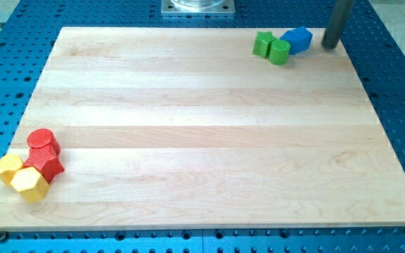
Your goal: Push the blue blocks into the green star
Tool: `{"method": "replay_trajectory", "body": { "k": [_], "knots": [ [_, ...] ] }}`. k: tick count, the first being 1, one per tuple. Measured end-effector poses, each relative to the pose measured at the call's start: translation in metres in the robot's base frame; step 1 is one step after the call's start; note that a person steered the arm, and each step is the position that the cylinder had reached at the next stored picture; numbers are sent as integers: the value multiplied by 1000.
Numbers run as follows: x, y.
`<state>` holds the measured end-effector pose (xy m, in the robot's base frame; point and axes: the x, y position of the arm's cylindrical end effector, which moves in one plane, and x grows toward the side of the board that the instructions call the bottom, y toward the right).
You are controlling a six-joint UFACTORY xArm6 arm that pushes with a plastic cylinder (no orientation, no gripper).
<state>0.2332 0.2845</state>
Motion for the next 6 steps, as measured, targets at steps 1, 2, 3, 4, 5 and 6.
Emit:
{"method": "replay_trajectory", "body": {
  "k": [1,2,3,4,5,6],
  "knots": [
    [14,-37],
    [16,-58],
    [7,-24],
    [12,-68],
    [-5,-64],
    [-4,-88]
  ]
}}
